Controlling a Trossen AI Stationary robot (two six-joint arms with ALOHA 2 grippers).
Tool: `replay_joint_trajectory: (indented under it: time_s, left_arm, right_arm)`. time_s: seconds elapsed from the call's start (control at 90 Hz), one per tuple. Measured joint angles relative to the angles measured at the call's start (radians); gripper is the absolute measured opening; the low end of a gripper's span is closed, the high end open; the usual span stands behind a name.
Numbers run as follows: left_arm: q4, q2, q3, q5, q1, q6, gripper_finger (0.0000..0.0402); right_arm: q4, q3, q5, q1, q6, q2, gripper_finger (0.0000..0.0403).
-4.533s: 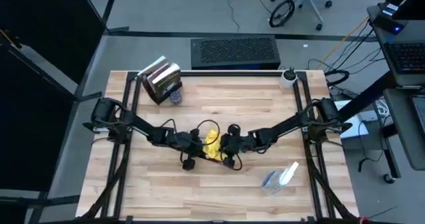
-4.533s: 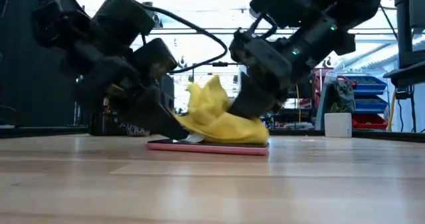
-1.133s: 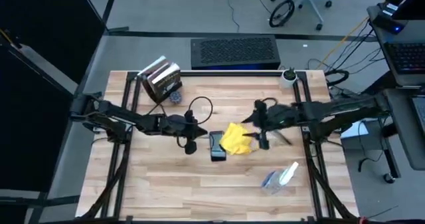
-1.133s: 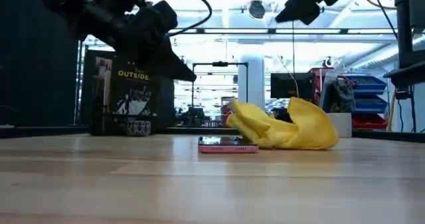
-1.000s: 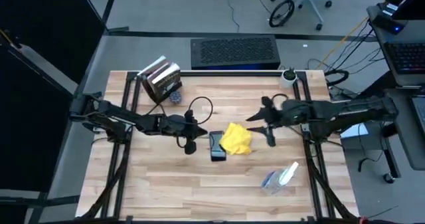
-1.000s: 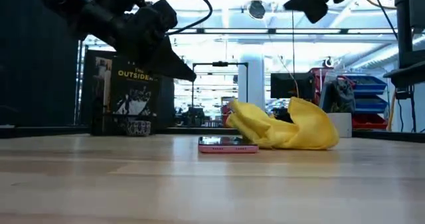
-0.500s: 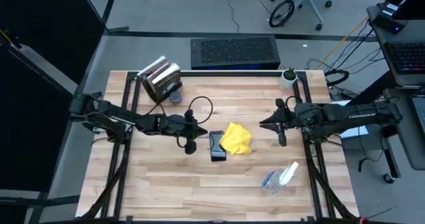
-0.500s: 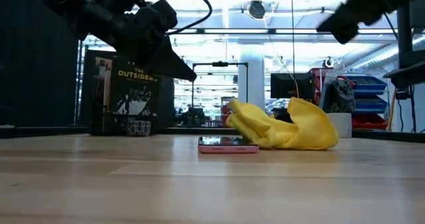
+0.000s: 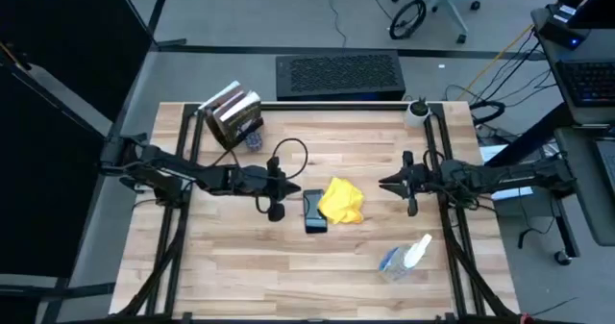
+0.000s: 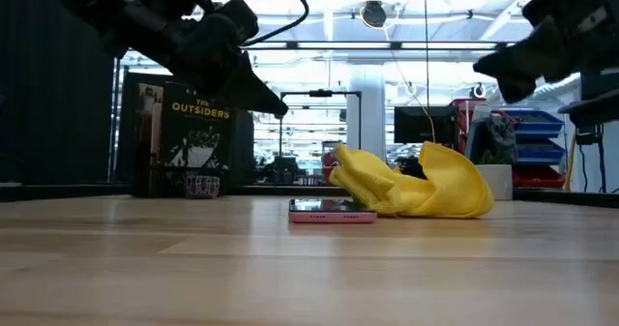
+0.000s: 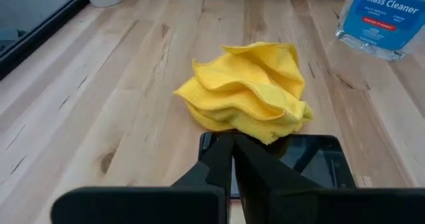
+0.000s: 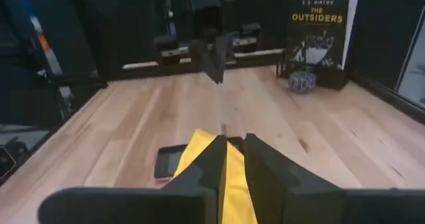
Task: Apply microfiber cloth
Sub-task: Return to Home Position
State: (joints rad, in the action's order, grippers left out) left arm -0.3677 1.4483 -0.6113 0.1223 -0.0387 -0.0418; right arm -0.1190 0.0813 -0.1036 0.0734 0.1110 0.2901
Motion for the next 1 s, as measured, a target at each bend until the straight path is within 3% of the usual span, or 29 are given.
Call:
replay_joint_trajectory:
  time_s: [0.233, 0.589, 0.789, 1.0]
  left_arm:
    - [-0.01, 0.0, 0.0, 0.0, 0.0, 0.004, 0.0004]
    - [-0.042, -0.029, 0.04, -0.043, 0.0, 0.032, 0.0004]
    - [-0.064, -0.138, 0.092, -0.044, 0.007, 0.049, 0.0004]
    - [-0.066, -0.321, 0.234, -0.045, 0.019, 0.014, 0.0004]
  right_arm:
    - [0.029, -0.071, -0.003, -0.014, 0.012, -0.091, 0.0034]
    - [0.084, -0.068, -0.025, -0.074, -0.059, -0.157, 0.0034]
    - [0.087, -0.068, -0.016, -0.074, -0.08, -0.153, 0.0034]
    - [0.087, -0.068, -0.016, -0.074, -0.071, -0.14, 0.0034]
